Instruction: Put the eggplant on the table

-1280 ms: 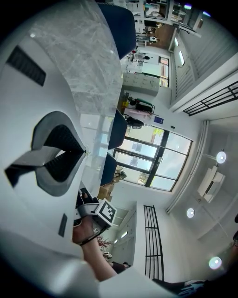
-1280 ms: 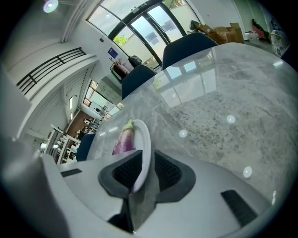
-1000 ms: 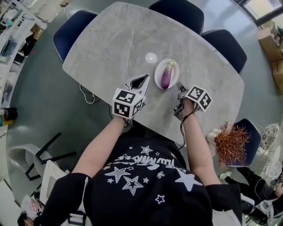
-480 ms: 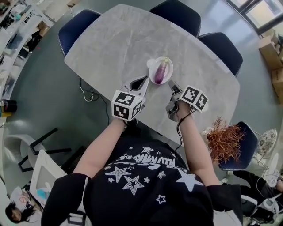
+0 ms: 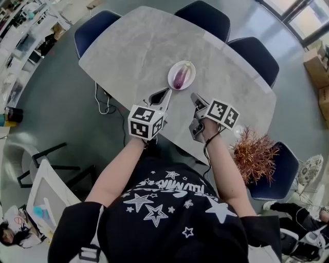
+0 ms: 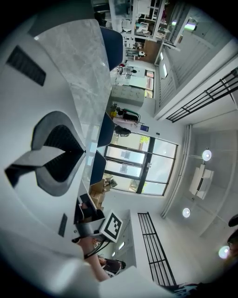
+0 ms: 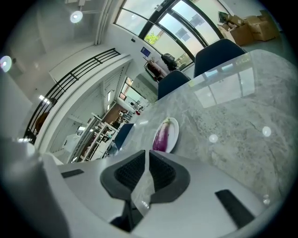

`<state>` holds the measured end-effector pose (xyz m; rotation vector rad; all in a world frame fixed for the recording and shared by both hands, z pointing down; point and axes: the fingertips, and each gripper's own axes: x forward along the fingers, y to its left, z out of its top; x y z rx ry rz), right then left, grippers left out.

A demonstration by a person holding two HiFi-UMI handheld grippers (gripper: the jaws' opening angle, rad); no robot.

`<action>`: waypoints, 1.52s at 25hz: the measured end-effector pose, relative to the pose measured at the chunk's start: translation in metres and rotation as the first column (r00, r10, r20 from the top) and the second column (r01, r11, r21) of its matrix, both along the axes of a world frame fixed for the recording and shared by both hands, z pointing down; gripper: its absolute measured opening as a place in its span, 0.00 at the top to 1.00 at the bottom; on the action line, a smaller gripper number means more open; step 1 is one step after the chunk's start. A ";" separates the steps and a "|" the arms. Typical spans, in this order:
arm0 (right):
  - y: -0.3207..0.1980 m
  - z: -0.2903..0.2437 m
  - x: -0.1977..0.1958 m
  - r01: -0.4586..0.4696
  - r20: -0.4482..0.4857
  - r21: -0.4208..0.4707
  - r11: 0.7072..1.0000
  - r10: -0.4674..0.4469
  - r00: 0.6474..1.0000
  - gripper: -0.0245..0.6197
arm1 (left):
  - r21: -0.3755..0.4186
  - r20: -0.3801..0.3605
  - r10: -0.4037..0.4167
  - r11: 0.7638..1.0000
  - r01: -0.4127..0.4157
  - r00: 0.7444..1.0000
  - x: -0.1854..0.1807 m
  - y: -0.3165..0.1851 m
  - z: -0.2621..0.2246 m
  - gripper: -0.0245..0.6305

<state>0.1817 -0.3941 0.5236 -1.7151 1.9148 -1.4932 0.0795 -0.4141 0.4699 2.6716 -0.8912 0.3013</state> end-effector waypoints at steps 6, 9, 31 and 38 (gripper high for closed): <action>0.034 -0.018 -0.006 0.078 0.000 0.032 0.996 -0.078 0.997 0.91 | 0.029 -0.011 -0.068 0.997 0.068 0.998 -0.001 0.043 -0.019 0.95; 0.055 -0.027 -0.007 0.119 0.006 0.043 0.992 -0.120 0.993 0.91 | 0.039 -0.023 -0.107 0.993 0.108 0.994 -0.001 0.065 -0.030 0.95; 0.187 -0.034 -0.068 0.314 0.033 0.070 0.947 -0.317 0.948 0.95 | 0.076 -0.021 -0.281 0.957 0.281 0.960 -0.055 0.210 -0.047 0.95; 0.204 -0.034 -0.078 0.313 0.031 0.065 0.948 -0.315 0.949 0.95 | 0.078 -0.021 -0.282 0.956 0.282 0.959 -0.068 0.231 -0.049 0.95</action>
